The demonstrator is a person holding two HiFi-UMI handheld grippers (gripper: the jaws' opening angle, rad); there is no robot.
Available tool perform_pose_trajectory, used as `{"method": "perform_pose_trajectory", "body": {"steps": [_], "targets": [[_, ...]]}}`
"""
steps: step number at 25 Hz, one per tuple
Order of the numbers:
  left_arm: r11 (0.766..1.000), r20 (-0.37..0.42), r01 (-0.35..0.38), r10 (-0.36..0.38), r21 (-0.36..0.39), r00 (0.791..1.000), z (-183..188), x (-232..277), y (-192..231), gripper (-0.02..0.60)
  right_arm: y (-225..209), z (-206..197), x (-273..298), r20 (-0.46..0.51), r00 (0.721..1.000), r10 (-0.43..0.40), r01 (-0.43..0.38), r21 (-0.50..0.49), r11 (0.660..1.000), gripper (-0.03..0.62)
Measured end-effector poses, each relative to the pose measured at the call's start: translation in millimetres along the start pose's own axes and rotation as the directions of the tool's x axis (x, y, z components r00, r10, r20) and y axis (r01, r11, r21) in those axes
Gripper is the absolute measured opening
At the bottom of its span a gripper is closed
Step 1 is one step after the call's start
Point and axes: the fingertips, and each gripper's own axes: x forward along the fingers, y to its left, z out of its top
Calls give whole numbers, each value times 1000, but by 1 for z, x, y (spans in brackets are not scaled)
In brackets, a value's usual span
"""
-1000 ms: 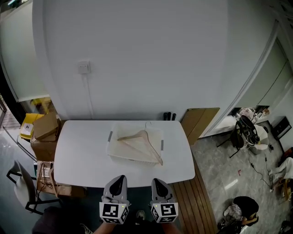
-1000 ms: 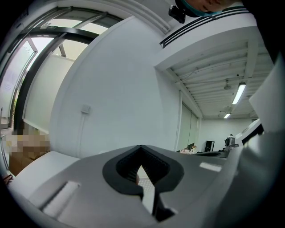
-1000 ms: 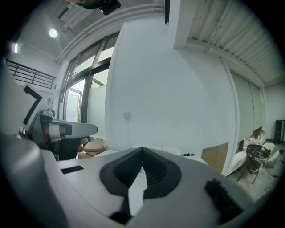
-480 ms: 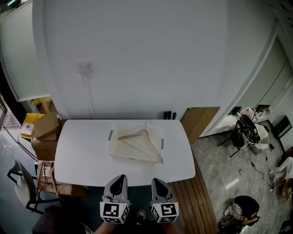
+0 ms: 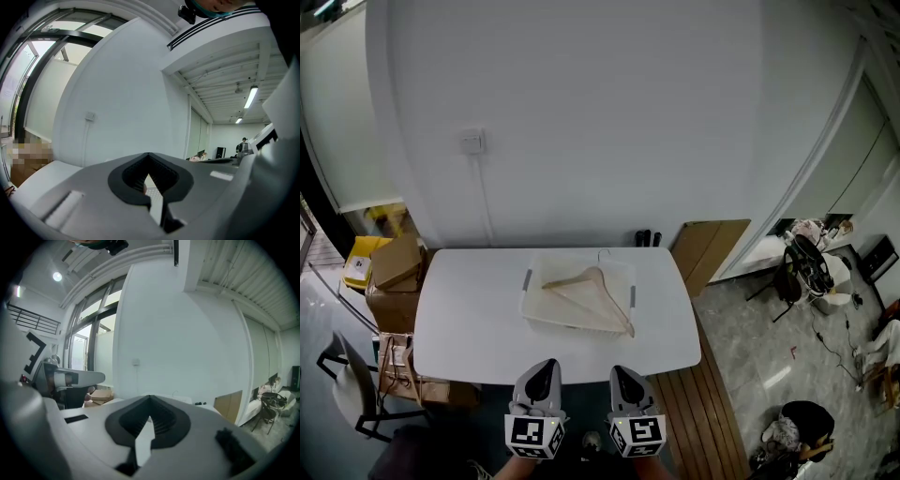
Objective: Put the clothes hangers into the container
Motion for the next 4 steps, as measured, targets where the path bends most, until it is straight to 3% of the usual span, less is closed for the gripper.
{"method": "perform_pose_trajectory", "body": {"steps": [4], "targets": [[1000, 2, 1, -1, 4, 1000, 3, 1, 1, 3, 0, 2, 1, 2, 1000, 0, 0, -2, 1000, 14]]}}
